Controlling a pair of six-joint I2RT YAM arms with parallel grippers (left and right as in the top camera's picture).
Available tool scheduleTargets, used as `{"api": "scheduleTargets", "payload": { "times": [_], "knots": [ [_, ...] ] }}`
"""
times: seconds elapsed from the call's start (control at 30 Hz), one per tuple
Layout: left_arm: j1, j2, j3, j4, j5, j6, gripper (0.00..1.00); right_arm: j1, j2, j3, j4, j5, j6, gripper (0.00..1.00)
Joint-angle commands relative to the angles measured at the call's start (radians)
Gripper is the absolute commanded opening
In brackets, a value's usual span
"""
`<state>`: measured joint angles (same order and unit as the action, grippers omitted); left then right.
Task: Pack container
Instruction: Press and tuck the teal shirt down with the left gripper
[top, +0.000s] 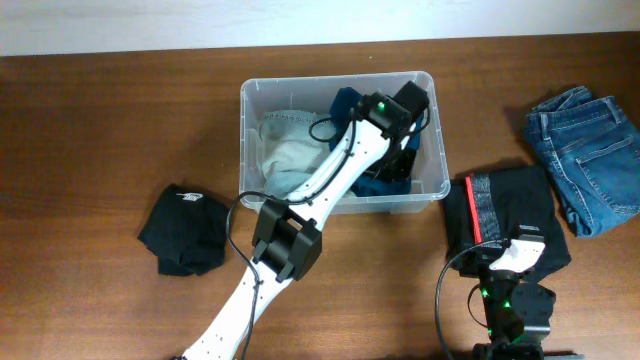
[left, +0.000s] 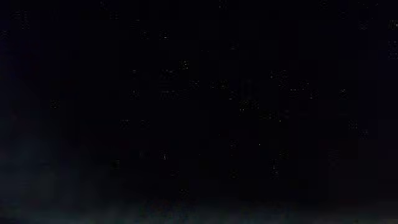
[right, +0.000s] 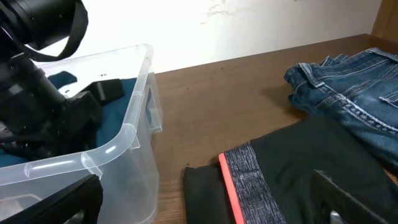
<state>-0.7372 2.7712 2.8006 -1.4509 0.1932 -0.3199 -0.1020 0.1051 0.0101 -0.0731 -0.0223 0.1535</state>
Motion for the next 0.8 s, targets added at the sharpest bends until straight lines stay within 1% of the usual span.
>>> {"api": "scheduleTargets", "payload": {
  "times": [0.0, 0.2, 0.37, 0.5, 0.57, 0.77],
  "knots": [
    [-0.011, 0.032, 0.011, -0.003, 0.092, 0.056, 0.00, 0.005, -0.007, -0.005, -0.006, 0.009, -0.004, 0.99],
    [-0.003, -0.020, 0.102, -0.053, 0.059, 0.039, 0.01, 0.005, -0.007, -0.005, -0.006, 0.009, -0.004, 0.99],
    [-0.011, -0.095, 0.178, -0.060, -0.034, 0.014, 0.00, 0.005, -0.007, -0.005, -0.006, 0.009, -0.004, 0.99],
    [-0.019, -0.130, 0.189, -0.047, -0.111, -0.029, 0.01, 0.005, -0.007, -0.005, -0.006, 0.009, -0.004, 0.99],
    [-0.019, -0.130, 0.188, -0.041, -0.139, -0.032, 0.00, 0.005, -0.007, -0.005, -0.006, 0.009, -0.004, 0.99],
    [-0.013, -0.122, 0.175, 0.024, -0.147, -0.034, 0.01, 0.005, -0.007, -0.005, -0.006, 0.009, -0.004, 0.99]
  ]
}}
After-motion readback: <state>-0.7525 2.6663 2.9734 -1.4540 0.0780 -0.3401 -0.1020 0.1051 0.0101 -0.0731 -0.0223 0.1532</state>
